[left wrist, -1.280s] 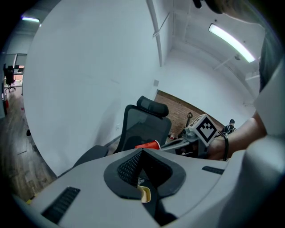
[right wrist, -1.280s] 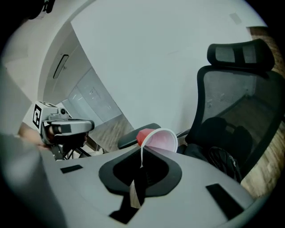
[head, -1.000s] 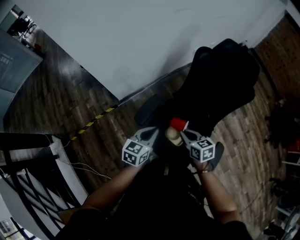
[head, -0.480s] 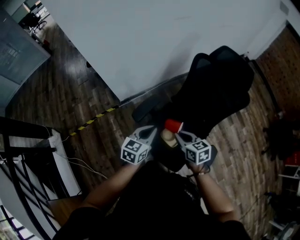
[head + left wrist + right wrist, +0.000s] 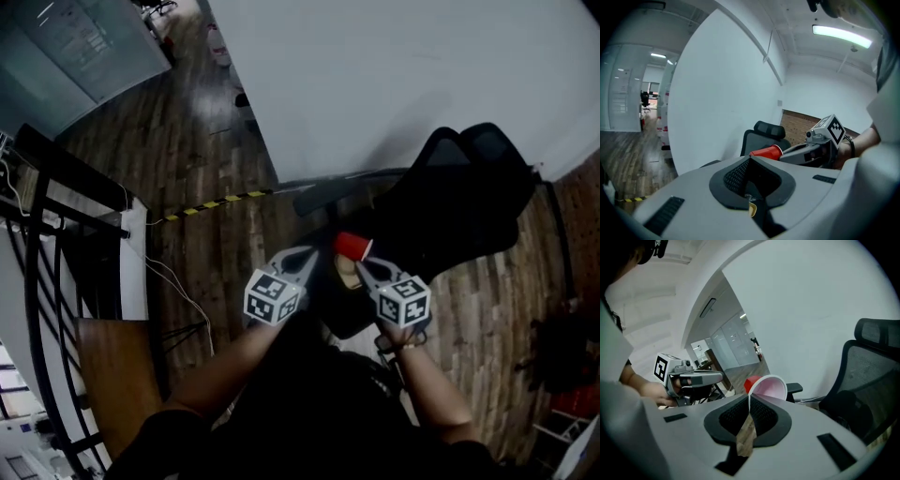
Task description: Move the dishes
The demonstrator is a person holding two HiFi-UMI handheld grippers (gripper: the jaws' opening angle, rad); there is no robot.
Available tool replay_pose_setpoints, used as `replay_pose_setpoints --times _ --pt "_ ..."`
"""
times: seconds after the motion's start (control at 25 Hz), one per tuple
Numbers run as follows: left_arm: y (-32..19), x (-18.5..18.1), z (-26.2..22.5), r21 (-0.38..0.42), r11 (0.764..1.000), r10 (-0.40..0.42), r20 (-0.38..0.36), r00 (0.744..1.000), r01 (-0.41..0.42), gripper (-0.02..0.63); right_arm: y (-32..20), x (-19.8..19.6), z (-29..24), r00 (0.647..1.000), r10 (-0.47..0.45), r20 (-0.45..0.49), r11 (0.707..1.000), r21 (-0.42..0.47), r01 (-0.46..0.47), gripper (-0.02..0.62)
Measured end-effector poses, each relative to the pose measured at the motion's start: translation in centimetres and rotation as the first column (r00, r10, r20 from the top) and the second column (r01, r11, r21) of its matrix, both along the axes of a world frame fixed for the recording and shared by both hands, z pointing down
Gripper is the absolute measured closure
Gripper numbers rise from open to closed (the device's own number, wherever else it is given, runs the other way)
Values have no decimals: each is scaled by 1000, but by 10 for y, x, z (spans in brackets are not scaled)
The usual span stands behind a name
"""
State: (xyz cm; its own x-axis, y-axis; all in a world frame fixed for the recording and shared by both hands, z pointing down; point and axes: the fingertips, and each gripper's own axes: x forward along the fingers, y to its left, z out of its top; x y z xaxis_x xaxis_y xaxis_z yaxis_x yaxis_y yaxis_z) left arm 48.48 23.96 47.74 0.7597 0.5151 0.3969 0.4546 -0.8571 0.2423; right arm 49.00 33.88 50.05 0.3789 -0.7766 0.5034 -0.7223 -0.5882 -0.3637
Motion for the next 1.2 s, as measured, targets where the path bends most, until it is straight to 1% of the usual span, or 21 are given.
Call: replay_pose_setpoints --times 0.12,0.2,0.28,0.36,0.52,0.72,0.88,1.0,1.2 --pt "-8 -29 10 14 993 -121 -2 993 121 616 -11 -12 10 992 -126 -12 992 26 127 575" --pt "-19 -53 24 23 980 -198 7 980 198 615 -24 -26 25 980 -200 -5 979 43 200 575" --pt "-37 -83 30 28 962 -274 19 962 273 615 -43 -44 33 964 -267 6 962 54 266 575" --pt "-60 -115 29 33 936 -352 32 936 351 615 -67 -62 33 944 -329 18 943 66 327 575" --pt "-100 -174 27 44 866 -500 41 865 499 616 -115 -106 29 889 -456 27 887 95 452 575" --pt "-139 -243 32 51 774 -633 46 773 631 615 -169 -164 30 799 -601 12 795 112 596 575" --pt "-166 -301 30 42 705 -709 40 704 707 615 -209 -218 23 732 -681 3 727 118 676 575" --pt "-189 -348 25 39 650 -760 27 649 759 615 -236 -261 16 678 -735 -2 673 115 731 575" --pt "-213 -431 25 39 578 -816 16 577 815 615 -269 -338 10 610 -792 -10 605 123 787 575"
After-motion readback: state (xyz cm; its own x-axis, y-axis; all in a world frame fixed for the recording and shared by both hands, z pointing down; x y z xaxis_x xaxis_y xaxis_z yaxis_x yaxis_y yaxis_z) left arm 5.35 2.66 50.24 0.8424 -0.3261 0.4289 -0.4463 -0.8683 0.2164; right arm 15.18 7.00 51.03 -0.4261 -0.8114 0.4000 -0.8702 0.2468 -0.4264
